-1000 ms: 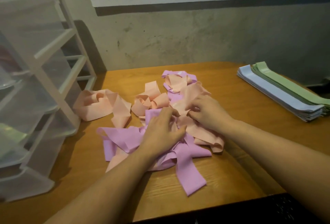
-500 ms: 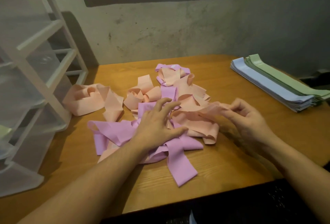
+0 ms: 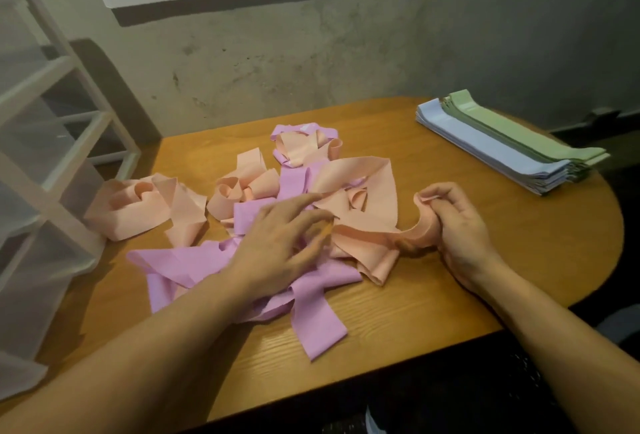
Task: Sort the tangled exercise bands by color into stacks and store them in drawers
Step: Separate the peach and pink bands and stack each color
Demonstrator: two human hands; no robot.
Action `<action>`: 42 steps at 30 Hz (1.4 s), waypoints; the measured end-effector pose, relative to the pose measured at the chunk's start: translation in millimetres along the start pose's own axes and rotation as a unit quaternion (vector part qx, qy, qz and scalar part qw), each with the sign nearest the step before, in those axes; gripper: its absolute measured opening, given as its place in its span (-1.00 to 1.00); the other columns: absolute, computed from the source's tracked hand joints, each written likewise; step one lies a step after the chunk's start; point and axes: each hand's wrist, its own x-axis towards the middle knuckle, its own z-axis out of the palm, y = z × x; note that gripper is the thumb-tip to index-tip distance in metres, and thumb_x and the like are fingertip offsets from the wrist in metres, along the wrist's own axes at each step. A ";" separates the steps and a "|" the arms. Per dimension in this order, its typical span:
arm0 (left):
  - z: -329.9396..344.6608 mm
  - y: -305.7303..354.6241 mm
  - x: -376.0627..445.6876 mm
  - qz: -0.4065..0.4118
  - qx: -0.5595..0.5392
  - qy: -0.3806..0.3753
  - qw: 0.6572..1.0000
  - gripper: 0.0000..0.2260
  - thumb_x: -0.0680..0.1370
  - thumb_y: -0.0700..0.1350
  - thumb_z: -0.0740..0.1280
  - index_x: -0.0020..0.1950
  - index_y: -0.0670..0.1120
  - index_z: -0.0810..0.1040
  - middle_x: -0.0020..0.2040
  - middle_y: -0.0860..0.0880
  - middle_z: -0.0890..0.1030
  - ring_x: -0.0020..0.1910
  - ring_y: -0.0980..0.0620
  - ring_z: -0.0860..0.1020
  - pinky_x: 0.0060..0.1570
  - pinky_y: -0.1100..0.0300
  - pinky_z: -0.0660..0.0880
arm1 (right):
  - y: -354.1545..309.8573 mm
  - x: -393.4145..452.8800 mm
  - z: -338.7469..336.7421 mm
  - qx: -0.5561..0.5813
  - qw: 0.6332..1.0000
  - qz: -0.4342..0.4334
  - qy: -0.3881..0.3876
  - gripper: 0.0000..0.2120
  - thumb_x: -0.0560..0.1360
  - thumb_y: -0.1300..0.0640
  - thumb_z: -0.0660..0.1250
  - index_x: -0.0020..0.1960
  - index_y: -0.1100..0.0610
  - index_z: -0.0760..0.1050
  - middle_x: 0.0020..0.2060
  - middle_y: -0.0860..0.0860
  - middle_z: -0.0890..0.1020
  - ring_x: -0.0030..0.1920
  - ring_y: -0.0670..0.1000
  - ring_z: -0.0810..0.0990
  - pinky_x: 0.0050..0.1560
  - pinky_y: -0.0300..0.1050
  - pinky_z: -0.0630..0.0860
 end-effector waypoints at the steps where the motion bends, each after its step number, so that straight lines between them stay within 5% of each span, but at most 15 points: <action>1: -0.9 3.8 6.6 0.008 -0.006 0.006 1.000 -0.67 0.64 0.10 0.14 0.35 0.08 0.51 0.47 0.05 0.41 0.36 0.05 0.40 0.31 -0.04 0.35 | 0.6 0.0 -0.6 -0.004 1.000 -0.009 0.004 -0.72 0.63 0.29 0.17 -0.12 0.01 0.54 -0.16 -0.05 0.56 -0.16 -0.03 0.48 -0.12 -0.07 0.42; 6: 1.4 29.9 54.0 0.049 -0.116 -0.056 0.991 -0.55 0.65 0.07 0.04 0.45 -0.07 0.44 0.52 0.00 0.39 0.52 0.08 0.28 0.49 0.10 0.20 | 0.5 -1.9 -5.1 -0.009 0.999 -0.040 0.029 -0.75 0.50 0.22 0.25 -0.25 -0.06 0.55 -0.26 -0.11 0.57 -0.23 -0.06 0.45 -0.22 -0.11 0.36; 10: 19.5 42.1 91.7 0.067 -0.118 -0.230 0.964 -0.41 0.61 0.20 -0.14 0.55 0.02 0.31 0.51 0.04 0.40 0.50 0.15 0.27 0.56 0.07 0.05 | -1.3 -3.4 -9.4 0.039 0.997 -0.039 0.045 -0.67 0.54 0.34 0.21 -0.26 -0.01 0.54 -0.28 -0.08 0.58 -0.27 -0.07 0.46 -0.28 -0.12 0.36; 13: 29.3 36.8 107.1 0.057 -0.080 -0.307 0.947 -0.36 0.57 0.30 -0.21 0.52 0.14 0.35 0.46 0.10 0.44 0.44 0.14 0.34 0.54 0.04 0.12 | -2.6 -3.9 -10.5 0.054 0.996 -0.038 0.057 -0.68 0.56 0.35 0.21 -0.23 0.02 0.54 -0.27 -0.10 0.59 -0.27 -0.10 0.47 -0.28 -0.17 0.39; 19: 24.1 16.0 104.2 0.099 -0.011 -0.280 0.955 -0.42 0.57 0.33 -0.04 0.30 0.04 0.55 0.19 0.08 0.53 0.14 0.11 0.45 0.28 0.11 0.37 | 2.7 0.6 -9.4 0.044 0.996 -0.047 0.068 -0.72 0.55 0.35 0.24 -0.19 0.03 0.57 -0.20 -0.12 0.62 -0.16 -0.10 0.53 -0.15 -0.21 0.46; 25: 15.9 -19.7 77.2 -0.010 -0.059 -0.190 0.980 -0.40 0.56 0.38 -0.01 0.10 0.04 0.67 0.06 0.04 0.55 0.04 0.08 0.50 0.15 0.05 0.44 | 6.1 1.7 -10.5 0.020 0.997 -0.045 0.061 -0.74 0.55 0.32 0.25 -0.15 0.03 0.58 -0.21 -0.15 0.61 -0.17 -0.10 0.53 -0.22 -0.20 0.46; 29: 6.6 -30.7 56.0 -0.045 -0.020 -0.119 0.992 -0.37 0.46 0.50 0.15 -0.38 -0.05 0.51 -0.29 0.04 0.48 -0.27 0.05 0.46 -0.26 0.00 0.43 | 5.1 -2.5 -8.8 -0.051 0.993 -0.092 0.059 -0.78 0.55 0.33 0.27 -0.08 0.05 0.59 -0.16 -0.13 0.61 -0.16 -0.21 0.54 -0.15 -0.35 0.47; 33: -6.7 -40.9 43.6 -0.085 0.005 -0.106 0.991 -0.39 0.36 0.51 0.23 -0.48 -0.03 0.40 -0.37 0.02 0.43 -0.32 0.03 0.42 -0.35 0.13 0.30 | 5.5 -7.8 -6.4 -0.149 0.981 -0.112 0.043 -0.86 0.55 0.17 0.34 0.03 -0.04 0.60 -0.14 -0.14 0.64 -0.14 -0.23 0.57 -0.10 -0.25 0.51; 37: -23.5 -43.8 36.1 -0.096 0.094 -0.082 0.988 -0.46 0.37 0.47 0.16 -0.42 0.04 0.55 -0.37 0.06 0.51 -0.36 0.11 0.45 -0.38 0.15 0.30 | 2.1 -15.7 -1.8 -0.305 0.947 -0.095 -0.041 -0.59 0.38 -0.39 0.28 0.11 -0.24 0.62 -0.19 -0.19 0.65 -0.17 -0.15 0.58 -0.20 -0.11 0.53; 41: -40.2 -49.6 30.7 -0.143 0.188 -0.076 0.969 -0.47 0.49 0.35 0.32 -0.45 -0.05 0.45 -0.45 0.04 0.48 -0.40 0.07 0.43 -0.41 0.13 0.23 | -7.9 -20.5 10.9 -0.585 0.795 -0.098 -0.125 -0.55 0.39 -0.51 0.19 0.08 -0.27 0.58 -0.10 -0.26 0.62 -0.06 -0.15 0.56 -0.15 -0.15 0.45; 42: -41.8 -50.6 29.9 -0.158 0.192 -0.090 0.964 -0.45 0.48 0.37 0.31 -0.44 -0.07 0.43 -0.46 0.04 0.48 -0.39 0.05 0.44 -0.40 0.13 0.23 | -6.4 -20.1 12.7 -0.605 0.781 -0.105 -0.117 -0.58 0.41 -0.49 0.20 0.01 -0.24 0.58 -0.13 -0.24 0.63 -0.07 -0.12 0.57 -0.16 -0.13 0.45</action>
